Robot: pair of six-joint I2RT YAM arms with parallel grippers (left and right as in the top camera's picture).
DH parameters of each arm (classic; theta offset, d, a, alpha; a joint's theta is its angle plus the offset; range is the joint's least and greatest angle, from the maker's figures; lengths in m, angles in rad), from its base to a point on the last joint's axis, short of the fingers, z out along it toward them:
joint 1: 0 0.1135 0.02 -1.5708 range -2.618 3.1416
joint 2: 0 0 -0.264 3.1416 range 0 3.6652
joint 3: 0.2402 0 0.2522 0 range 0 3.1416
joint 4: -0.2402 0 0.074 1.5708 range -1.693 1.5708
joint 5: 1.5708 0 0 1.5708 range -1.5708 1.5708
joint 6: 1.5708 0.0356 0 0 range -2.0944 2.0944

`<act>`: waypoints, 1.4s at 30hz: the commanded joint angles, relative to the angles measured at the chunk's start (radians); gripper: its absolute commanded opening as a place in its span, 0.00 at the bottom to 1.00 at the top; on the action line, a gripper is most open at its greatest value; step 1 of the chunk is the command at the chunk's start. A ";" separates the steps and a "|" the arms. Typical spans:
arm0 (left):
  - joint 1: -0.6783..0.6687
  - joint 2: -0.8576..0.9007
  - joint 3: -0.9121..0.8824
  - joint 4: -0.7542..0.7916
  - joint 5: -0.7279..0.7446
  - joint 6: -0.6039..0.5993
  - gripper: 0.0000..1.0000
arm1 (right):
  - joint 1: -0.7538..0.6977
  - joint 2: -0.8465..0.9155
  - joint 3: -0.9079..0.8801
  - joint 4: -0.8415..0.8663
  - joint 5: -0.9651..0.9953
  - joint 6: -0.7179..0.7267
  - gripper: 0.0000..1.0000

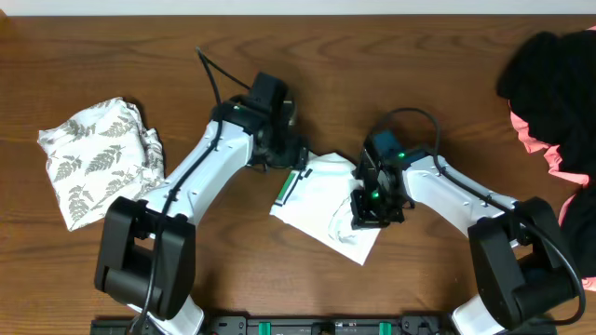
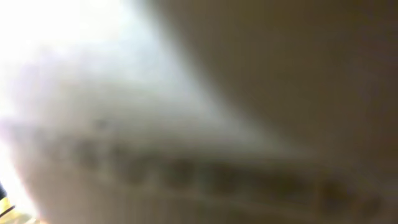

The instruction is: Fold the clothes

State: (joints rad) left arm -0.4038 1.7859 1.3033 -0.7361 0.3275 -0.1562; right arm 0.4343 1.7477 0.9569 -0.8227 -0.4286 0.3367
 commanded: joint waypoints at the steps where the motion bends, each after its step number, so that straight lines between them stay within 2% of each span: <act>1: -0.016 0.004 0.015 -0.002 0.107 0.032 0.88 | 0.010 0.005 -0.006 0.010 0.099 0.006 0.10; 14: -0.087 0.006 0.014 0.018 0.106 0.032 0.88 | 0.005 0.005 -0.006 0.003 0.118 -0.008 0.11; 19: -0.106 0.007 -0.020 0.092 0.097 0.032 0.89 | 0.005 0.005 -0.006 -0.005 0.118 -0.008 0.09; 28: -0.106 0.008 -0.041 0.125 -0.023 0.027 0.87 | 0.005 0.005 -0.006 -0.024 0.119 -0.008 0.06; 31: -0.106 0.010 -0.041 0.126 -0.070 0.012 0.63 | 0.005 0.005 -0.006 -0.027 0.119 -0.008 0.04; 33: -0.106 0.016 -0.041 0.126 -0.095 0.012 0.27 | 0.005 0.005 -0.006 -0.028 0.118 -0.008 0.02; 36: -0.106 0.041 -0.041 0.125 -0.101 0.001 0.12 | 0.005 0.005 -0.006 -0.030 0.118 -0.008 0.03; 42: -0.106 0.141 -0.041 0.124 -0.100 -0.024 0.10 | 0.005 0.005 -0.006 -0.031 0.118 -0.008 0.03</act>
State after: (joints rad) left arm -0.5121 1.8744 1.2709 -0.6086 0.2504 -0.1608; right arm 0.4343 1.7477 0.9569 -0.8474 -0.3317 0.3325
